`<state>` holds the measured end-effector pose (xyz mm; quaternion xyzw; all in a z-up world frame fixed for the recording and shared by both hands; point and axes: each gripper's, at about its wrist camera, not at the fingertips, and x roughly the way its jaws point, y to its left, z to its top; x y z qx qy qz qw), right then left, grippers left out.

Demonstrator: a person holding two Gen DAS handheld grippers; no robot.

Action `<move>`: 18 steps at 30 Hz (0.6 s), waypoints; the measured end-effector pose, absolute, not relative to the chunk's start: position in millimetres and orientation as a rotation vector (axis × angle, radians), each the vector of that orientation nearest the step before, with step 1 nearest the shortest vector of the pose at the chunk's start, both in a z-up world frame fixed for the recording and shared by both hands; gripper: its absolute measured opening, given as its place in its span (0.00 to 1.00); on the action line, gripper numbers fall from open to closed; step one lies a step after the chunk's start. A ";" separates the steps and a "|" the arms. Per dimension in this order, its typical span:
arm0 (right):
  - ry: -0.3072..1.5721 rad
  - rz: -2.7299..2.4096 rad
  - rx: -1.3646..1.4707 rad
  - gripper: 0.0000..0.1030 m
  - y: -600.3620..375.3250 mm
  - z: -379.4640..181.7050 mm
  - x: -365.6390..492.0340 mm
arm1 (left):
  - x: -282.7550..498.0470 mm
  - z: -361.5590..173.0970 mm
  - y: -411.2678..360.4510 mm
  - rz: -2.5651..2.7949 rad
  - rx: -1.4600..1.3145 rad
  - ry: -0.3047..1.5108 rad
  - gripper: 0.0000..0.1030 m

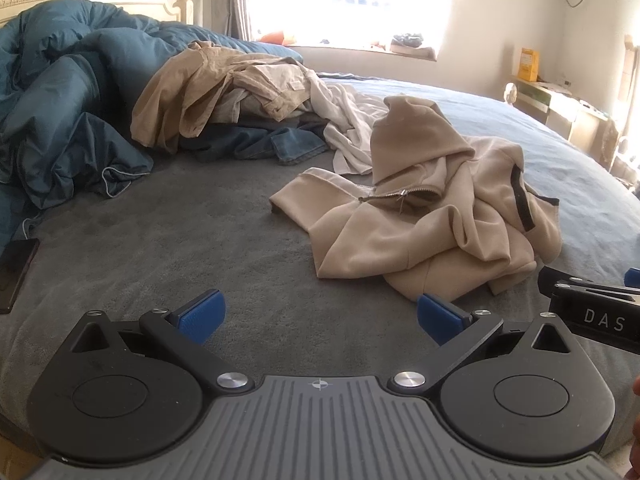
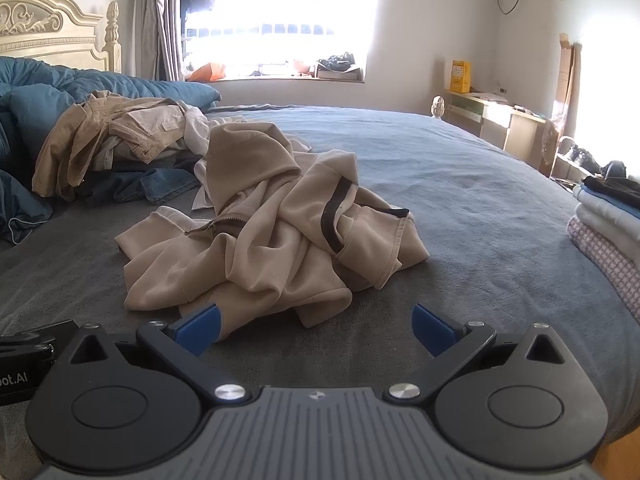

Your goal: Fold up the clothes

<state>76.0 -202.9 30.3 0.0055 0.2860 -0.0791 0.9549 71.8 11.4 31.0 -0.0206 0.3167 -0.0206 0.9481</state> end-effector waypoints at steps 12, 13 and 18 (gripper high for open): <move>0.427 -0.102 -0.010 1.00 -234.8 25.5 126.1 | 135.2 11.5 9.0 -0.133 -0.048 0.538 1.00; 0.403 -0.098 -0.012 1.00 -237.9 26.5 131.4 | 141.9 8.9 7.0 -0.144 -0.038 0.529 1.00; 0.330 -0.028 -0.086 1.00 -236.7 40.1 184.5 | 175.7 -7.7 -2.2 -0.180 -0.015 0.514 1.00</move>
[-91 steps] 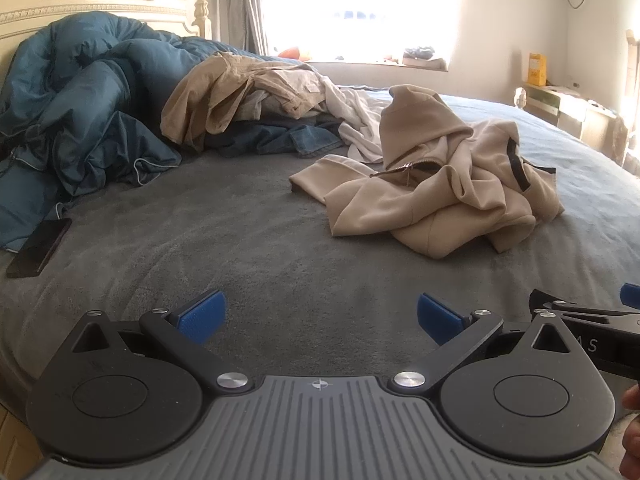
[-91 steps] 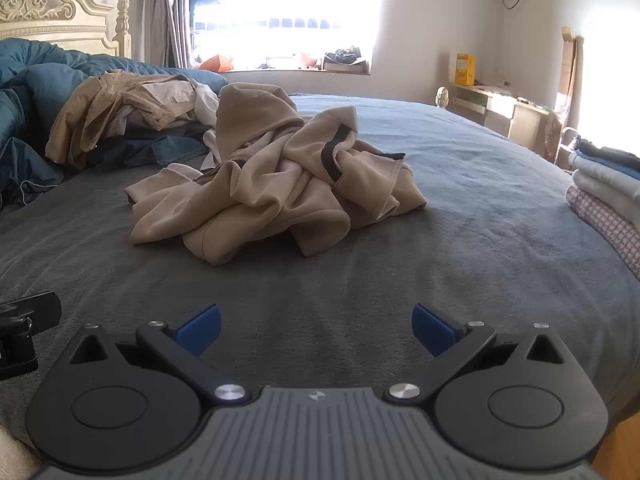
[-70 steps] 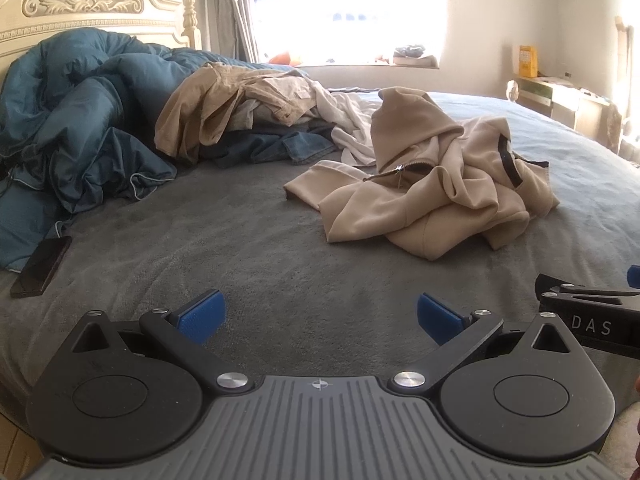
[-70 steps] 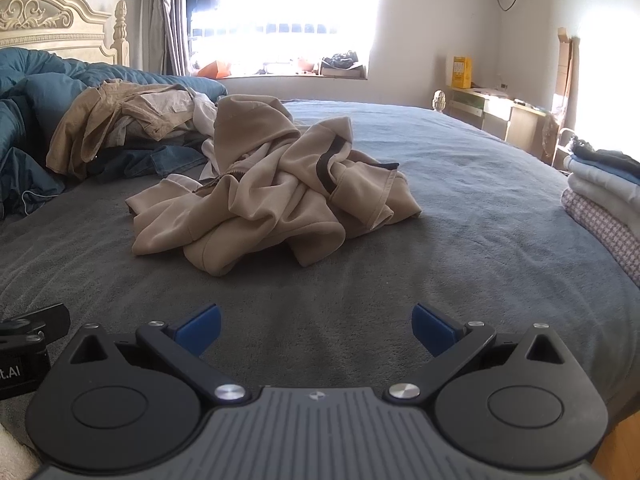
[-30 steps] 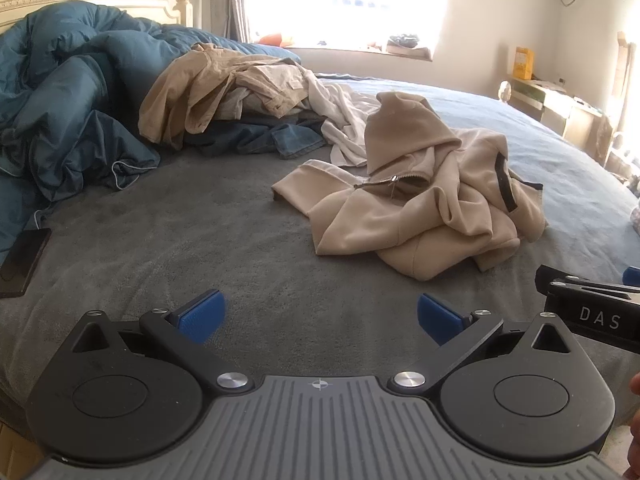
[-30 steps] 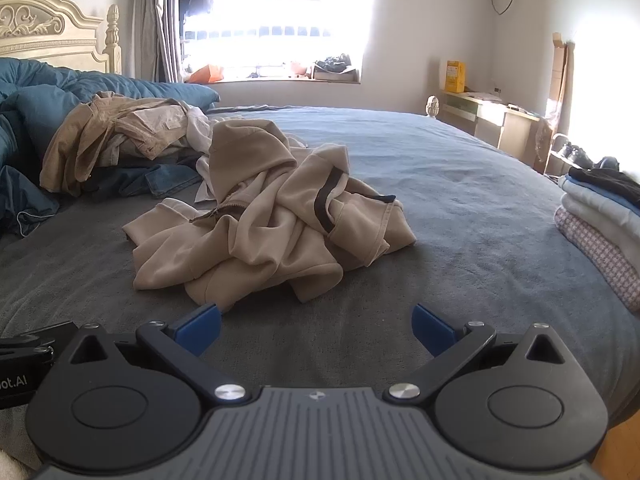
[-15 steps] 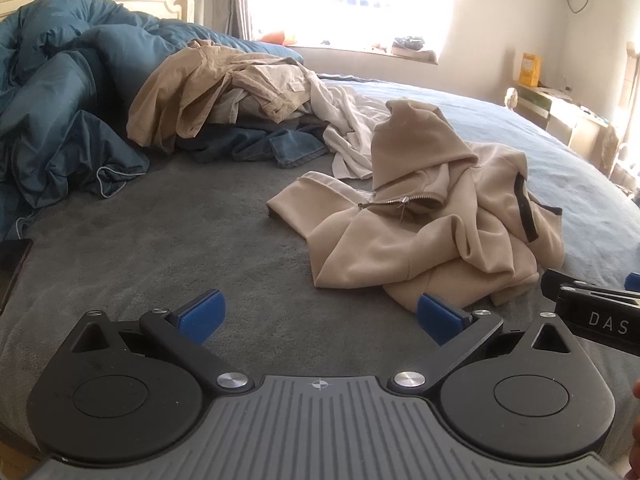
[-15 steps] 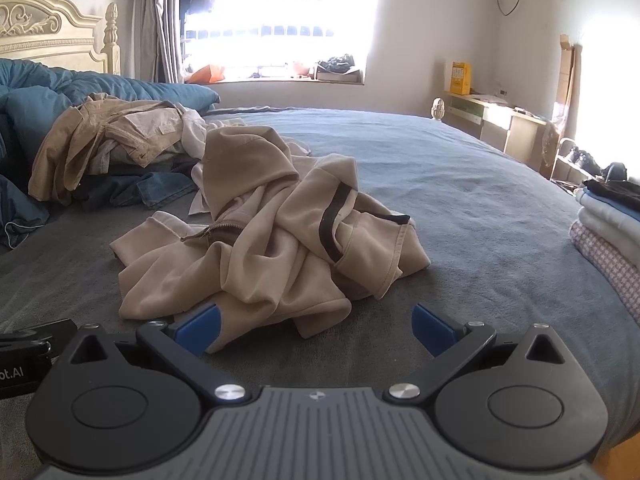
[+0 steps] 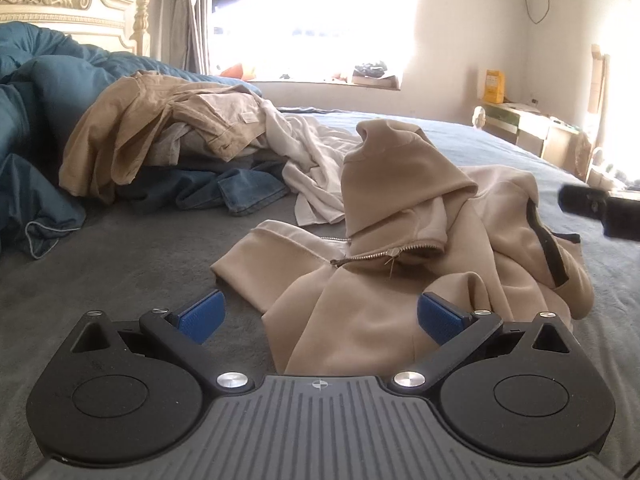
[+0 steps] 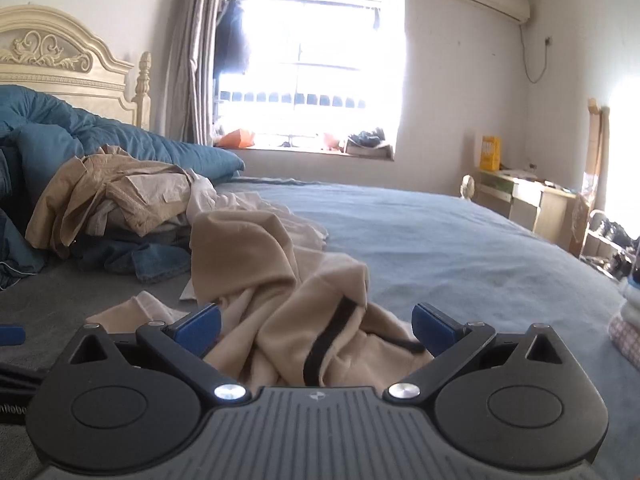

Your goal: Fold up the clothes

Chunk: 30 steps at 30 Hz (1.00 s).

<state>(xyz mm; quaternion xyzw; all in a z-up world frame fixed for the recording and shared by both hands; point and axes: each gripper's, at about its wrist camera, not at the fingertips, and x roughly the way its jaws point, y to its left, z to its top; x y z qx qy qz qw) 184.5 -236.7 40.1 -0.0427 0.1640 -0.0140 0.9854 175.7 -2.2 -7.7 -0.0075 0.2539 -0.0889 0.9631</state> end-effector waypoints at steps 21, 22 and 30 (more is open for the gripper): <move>0.651 0.189 -0.176 0.26 -180.3 27.5 420.1 | 221.2 -59.9 -2.0 -0.216 -0.042 0.644 0.06; 0.630 0.187 -0.153 0.22 -189.9 35.3 409.6 | 220.1 -60.2 -1.6 -0.215 -0.048 0.640 0.05; 0.436 0.147 0.136 0.16 -303.7 95.3 281.3 | 199.2 -48.8 -8.2 -0.223 -0.038 0.605 0.03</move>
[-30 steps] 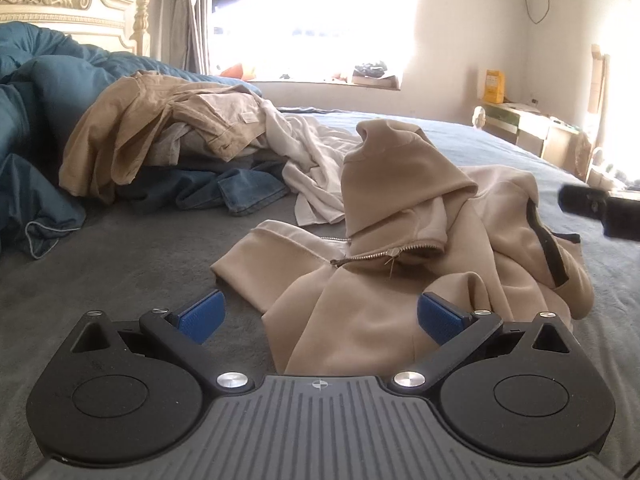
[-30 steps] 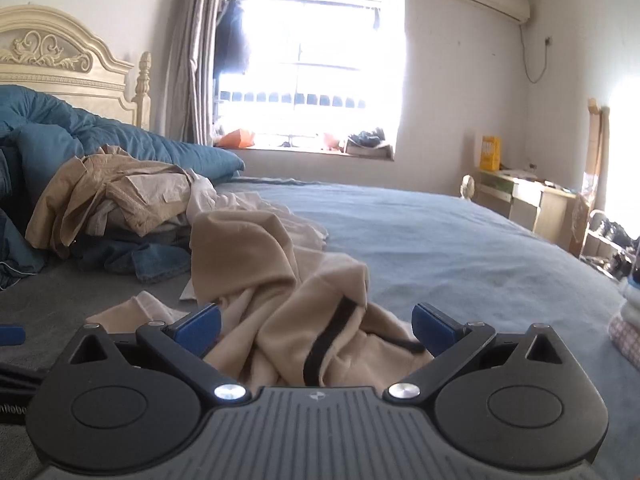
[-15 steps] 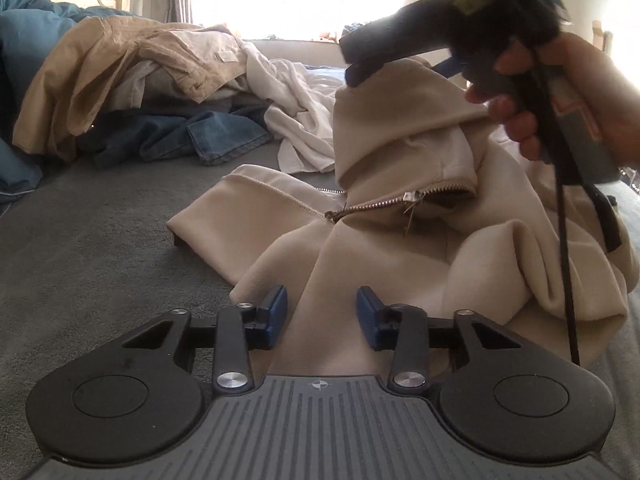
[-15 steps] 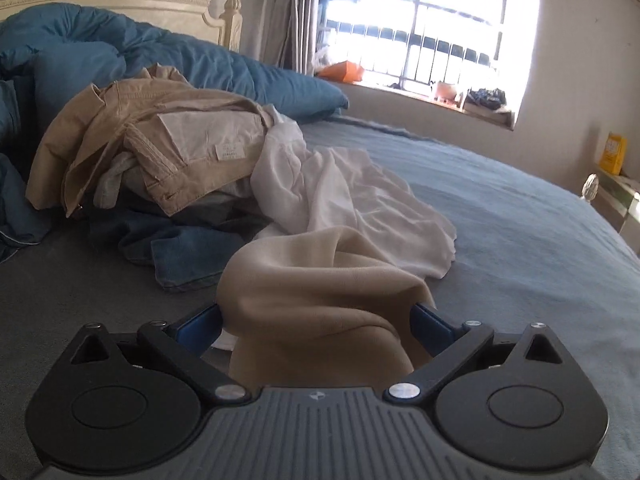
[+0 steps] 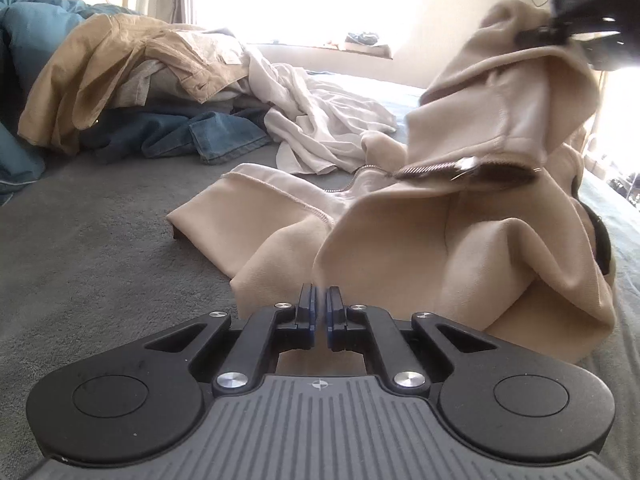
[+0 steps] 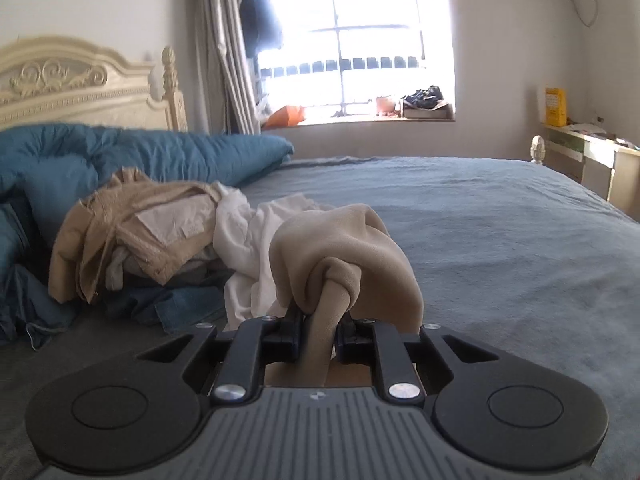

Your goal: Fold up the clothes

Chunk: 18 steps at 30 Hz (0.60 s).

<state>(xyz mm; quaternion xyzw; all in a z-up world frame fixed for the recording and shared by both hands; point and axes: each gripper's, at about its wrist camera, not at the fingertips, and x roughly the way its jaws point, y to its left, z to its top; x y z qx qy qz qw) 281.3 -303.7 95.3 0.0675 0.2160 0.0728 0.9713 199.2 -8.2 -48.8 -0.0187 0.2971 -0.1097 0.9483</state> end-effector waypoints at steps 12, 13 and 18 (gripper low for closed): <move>0.396 -0.064 0.548 0.16 -459.4 23.3 46.5 | 112.0 -31.6 -55.9 -0.467 0.075 0.556 0.03; 0.410 -0.094 0.603 0.16 -469.3 6.1 33.1 | 103.6 -33.1 -60.4 -0.484 0.092 0.558 0.03; 0.535 -0.192 0.782 0.16 -498.3 -69.5 1.6 | 77.3 -48.0 -72.0 -0.528 0.142 0.640 0.06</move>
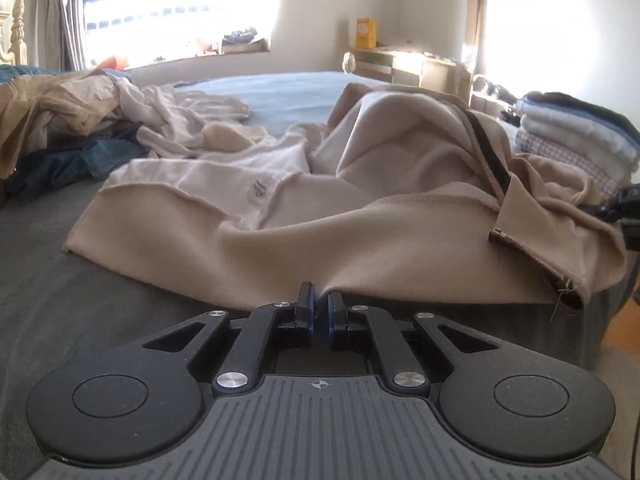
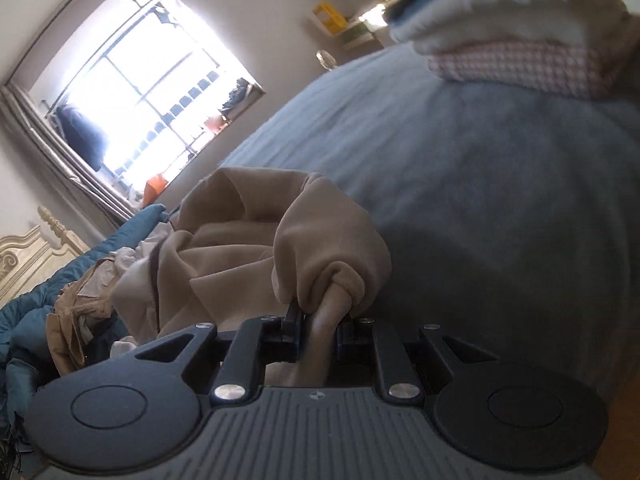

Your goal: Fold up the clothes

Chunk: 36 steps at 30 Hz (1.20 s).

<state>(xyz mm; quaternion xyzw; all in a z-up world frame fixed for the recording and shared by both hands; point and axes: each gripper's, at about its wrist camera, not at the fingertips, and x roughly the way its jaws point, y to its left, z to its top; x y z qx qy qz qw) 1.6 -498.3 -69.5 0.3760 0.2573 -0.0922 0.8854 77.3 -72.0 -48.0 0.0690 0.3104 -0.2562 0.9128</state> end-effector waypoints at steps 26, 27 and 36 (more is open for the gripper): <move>0.377 0.027 0.243 0.90 -458.6 52.2 128.4 | 218.1 2.8 -92.7 -0.453 0.312 0.524 0.77; 0.403 0.051 0.214 0.94 -458.4 54.0 155.6 | 230.0 3.4 -99.1 -0.464 0.322 0.520 0.79; 0.806 0.169 0.243 0.69 -481.5 -2.0 323.5 | 302.9 -18.0 -174.4 -0.653 0.433 0.554 0.91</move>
